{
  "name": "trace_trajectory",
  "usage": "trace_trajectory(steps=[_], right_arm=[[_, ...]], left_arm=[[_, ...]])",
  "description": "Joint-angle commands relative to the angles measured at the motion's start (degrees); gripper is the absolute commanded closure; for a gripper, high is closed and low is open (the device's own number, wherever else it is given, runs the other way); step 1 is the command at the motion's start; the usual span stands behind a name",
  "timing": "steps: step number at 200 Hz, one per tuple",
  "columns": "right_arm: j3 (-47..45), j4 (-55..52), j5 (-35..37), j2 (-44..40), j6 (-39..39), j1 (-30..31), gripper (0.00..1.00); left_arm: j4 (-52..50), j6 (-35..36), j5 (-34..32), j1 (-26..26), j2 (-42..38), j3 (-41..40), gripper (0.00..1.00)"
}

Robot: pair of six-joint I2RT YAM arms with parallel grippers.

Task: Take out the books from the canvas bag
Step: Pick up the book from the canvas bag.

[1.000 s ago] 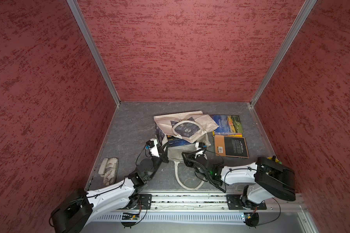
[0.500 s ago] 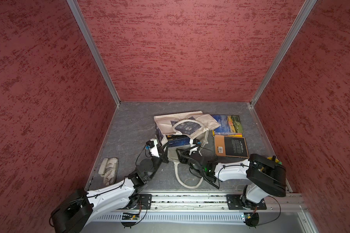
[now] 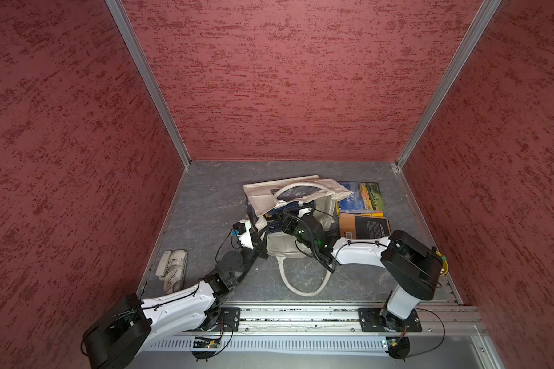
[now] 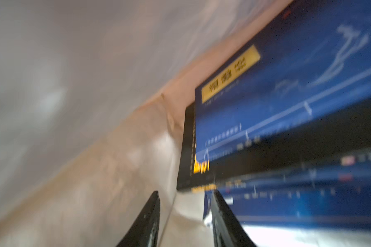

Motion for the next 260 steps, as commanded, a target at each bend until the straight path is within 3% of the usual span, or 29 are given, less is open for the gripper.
trace_trajectory(steps=[1, 35, 77, 102, 142, 197, 236, 260], right_arm=[[1.9, -2.4, -2.0, 2.2, 3.7, -1.5, 0.56], [2.0, -1.6, -2.9, 4.7, 10.0, -3.3, 0.56], [0.7, -1.3, -1.7, 5.9, 16.0, -3.6, 0.45], [0.3, -0.4, -1.1, 7.5, 19.5, -3.9, 0.44], [2.3, -2.9, -1.2, 11.1, 24.8, -5.1, 0.44], [7.4, -13.1, 5.0, 12.4, 31.0, -5.3, 0.38], [6.1, -16.4, 8.6, 9.5, 32.4, -3.9, 0.33], [4.7, -15.9, 7.1, 9.4, 34.3, -3.7, 0.30]], left_arm=[[3.4, 0.2, 1.8, -0.1, 0.2, 0.6, 1.00], [3.6, 0.5, 1.9, -0.1, 1.0, 0.9, 1.00], [3.5, 0.6, 1.7, 0.0, 1.4, 1.0, 1.00], [3.3, 0.6, 1.7, -0.1, 1.5, 1.0, 1.00], [3.0, 0.6, 1.6, -0.1, 1.6, 1.2, 1.00], [2.8, 0.6, 2.3, -0.1, 3.0, 1.8, 1.00], [2.1, 1.2, 1.8, -0.5, 2.4, 1.9, 1.00], [2.1, 1.3, 1.6, -0.4, 2.7, 2.1, 1.00]])
